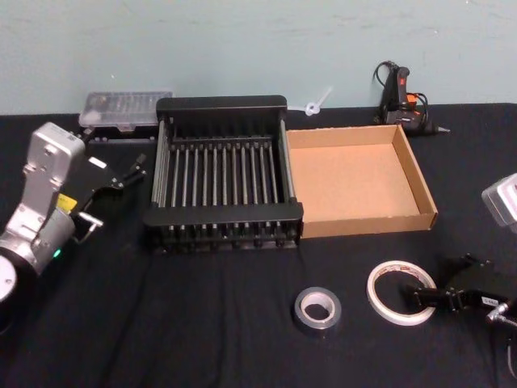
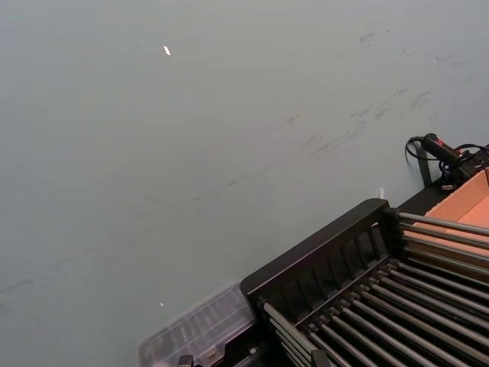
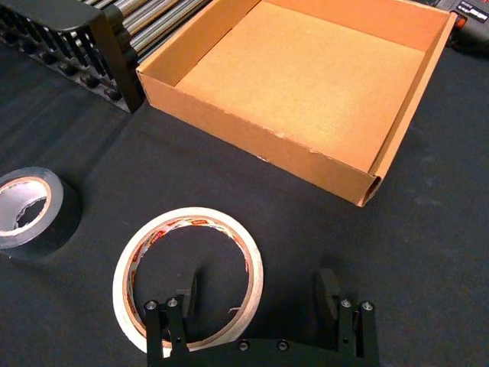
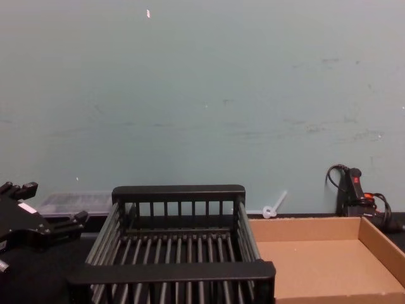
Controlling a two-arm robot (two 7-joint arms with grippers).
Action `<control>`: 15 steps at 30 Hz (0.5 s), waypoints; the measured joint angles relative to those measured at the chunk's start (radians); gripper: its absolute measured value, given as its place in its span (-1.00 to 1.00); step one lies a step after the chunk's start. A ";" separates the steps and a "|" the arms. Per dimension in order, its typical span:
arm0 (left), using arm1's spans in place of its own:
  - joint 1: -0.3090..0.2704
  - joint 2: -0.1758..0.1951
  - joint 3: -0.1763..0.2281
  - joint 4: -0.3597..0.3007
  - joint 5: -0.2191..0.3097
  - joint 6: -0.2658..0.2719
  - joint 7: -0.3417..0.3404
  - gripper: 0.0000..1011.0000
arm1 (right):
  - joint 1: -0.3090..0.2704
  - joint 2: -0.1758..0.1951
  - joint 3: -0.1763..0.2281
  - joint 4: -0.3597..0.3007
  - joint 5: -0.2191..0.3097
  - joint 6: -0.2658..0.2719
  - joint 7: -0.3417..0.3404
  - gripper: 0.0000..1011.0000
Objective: Pick up the white tape and place it into the black box , Pick up the silver tape and place it into the brown box.
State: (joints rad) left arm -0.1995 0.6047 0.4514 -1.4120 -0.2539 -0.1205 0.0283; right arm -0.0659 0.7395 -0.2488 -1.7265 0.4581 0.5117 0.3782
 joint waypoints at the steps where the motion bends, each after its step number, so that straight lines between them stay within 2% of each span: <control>1: 0.000 0.000 0.000 0.000 0.000 0.000 0.000 0.98 | 0.001 0.000 -0.002 0.001 0.000 0.001 0.000 0.98; 15: 0.000 0.000 0.000 0.000 0.000 0.000 0.000 0.98 | 0.011 -0.001 -0.013 0.013 0.002 0.006 -0.003 0.98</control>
State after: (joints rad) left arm -0.1995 0.6047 0.4514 -1.4120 -0.2540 -0.1205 0.0283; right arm -0.0553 0.7389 -0.2620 -1.7138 0.4601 0.5179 0.3756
